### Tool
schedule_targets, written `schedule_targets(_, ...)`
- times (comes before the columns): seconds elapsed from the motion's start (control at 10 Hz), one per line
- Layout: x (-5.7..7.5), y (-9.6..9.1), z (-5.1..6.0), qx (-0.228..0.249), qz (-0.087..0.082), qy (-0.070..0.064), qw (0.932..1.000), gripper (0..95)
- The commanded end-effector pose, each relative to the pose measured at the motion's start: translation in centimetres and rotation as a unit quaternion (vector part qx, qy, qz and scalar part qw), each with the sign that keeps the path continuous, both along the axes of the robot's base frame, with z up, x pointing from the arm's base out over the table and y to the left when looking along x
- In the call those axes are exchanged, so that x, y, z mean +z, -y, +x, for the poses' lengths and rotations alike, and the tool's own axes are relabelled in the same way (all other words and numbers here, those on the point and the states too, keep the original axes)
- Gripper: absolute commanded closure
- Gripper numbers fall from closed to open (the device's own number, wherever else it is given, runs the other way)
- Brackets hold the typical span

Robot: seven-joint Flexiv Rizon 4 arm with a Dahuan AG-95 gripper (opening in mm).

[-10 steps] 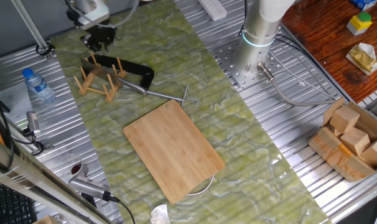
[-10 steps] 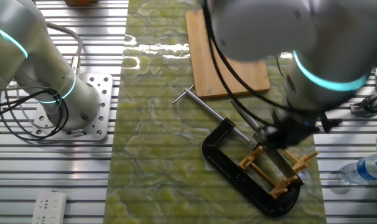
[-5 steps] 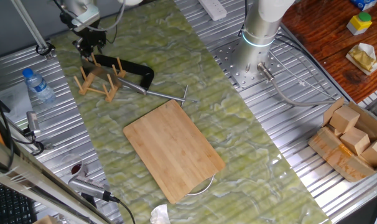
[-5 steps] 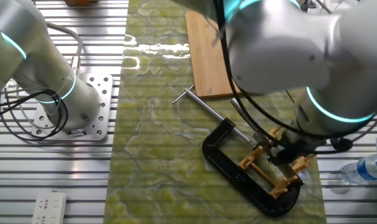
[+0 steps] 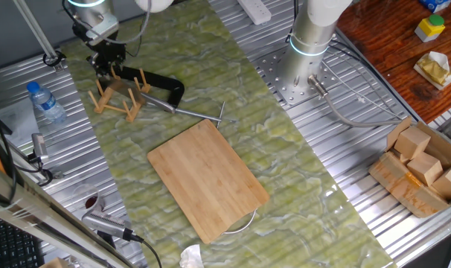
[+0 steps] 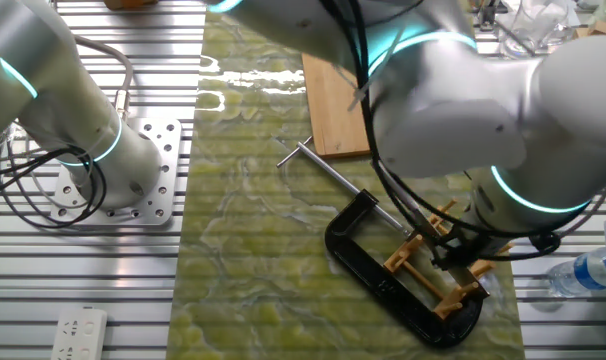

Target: Put the knife on the cutting board

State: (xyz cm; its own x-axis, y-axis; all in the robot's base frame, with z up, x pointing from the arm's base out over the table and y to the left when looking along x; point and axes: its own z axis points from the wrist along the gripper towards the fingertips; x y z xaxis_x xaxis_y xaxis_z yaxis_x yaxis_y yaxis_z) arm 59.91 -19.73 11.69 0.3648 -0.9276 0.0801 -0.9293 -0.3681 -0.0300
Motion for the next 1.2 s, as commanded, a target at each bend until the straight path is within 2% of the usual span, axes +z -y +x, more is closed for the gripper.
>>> schedule_targets(0.1, -0.4, -0.4, 0.0, 0.001, -0.003, 0.003, 1.0, 57.0)
schedule_targets(0.6, -1.8, -0.5, 0.0, -0.004, 0.001, 0.009, 1.0, 57.0)
schedule_targets(1.1, -3.5, -0.6, -0.2, -0.011, 0.014, 0.009, 0.9998, 57.0)
schedule_targets(1.2, -3.9, -0.6, -0.3, -0.019, 0.016, 0.01, 0.9996, 76.0)
